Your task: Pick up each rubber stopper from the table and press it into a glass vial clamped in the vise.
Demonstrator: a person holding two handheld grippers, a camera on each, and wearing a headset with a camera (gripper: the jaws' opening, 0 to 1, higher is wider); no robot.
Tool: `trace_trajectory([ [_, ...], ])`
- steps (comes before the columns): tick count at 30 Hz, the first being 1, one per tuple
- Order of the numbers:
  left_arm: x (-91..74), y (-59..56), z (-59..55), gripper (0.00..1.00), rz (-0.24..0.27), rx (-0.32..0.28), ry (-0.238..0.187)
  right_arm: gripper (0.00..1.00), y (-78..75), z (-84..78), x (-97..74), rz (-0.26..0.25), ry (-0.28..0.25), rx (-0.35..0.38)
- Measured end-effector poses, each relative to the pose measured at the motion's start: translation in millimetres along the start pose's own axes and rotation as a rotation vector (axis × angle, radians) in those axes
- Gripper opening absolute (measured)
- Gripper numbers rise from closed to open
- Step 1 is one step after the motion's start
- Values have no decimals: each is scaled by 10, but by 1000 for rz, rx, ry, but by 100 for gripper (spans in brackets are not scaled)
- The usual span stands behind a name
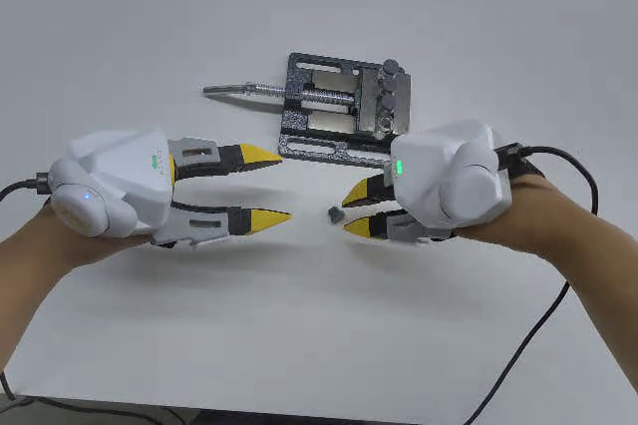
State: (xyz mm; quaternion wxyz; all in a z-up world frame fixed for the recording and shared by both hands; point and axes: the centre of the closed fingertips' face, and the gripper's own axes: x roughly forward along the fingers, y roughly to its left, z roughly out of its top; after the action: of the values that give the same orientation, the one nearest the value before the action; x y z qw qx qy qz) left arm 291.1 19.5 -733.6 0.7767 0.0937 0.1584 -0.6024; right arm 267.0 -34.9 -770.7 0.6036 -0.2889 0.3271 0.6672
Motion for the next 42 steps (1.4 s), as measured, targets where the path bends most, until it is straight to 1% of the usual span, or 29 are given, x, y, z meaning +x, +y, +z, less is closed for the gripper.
trace_trajectory([
  [2, 13, -8, 0, 32, -3, 0, 0, 14, -25, 6, -13, -32, -24, 25],
  [5, 32, -17, 6, 32, -7, 2, 0, 15, -36, 21, -22, -59, -55, 52],
  [6, 39, -18, 10, 32, -8, 2, 0, 15, -49, 24, -23, -75, -64, 60],
  [16, 59, 2, 8, 32, -11, 6, 6, 18, -99, -7, -48, -177, -137, 144],
  [18, 67, 0, 4, 32, -14, 7, 8, 20, -84, -21, -49, -179, -143, 152],
  [20, 80, 0, 0, 32, -18, 8, 10, 21, -83, -33, -48, -196, -154, 164],
  [25, 104, 6, -2, 32, -28, 13, 14, 23, -47, -32, -51, -220, -184, 194],
  [28, 114, 13, -6, 33, -33, 12, 15, 28, -21, -36, -49, -228, -201, 211],
  [30, 119, 10, -8, 33, -37, 12, 15, 28, -17, -39, -57, -237, -206, 219],
  [36, 144, -3, -35, 33, -56, 17, 24, 31, -26, -28, -133, -294, -246, 260],
  [40, 165, -13, -49, 32, -74, 29, 33, 32, 13, -42, -164, -305, -253, 267],
  [42, 179, -21, -50, 31, -86, 36, 36, 32, 40, -58, -176, -303, -254, 273],
])
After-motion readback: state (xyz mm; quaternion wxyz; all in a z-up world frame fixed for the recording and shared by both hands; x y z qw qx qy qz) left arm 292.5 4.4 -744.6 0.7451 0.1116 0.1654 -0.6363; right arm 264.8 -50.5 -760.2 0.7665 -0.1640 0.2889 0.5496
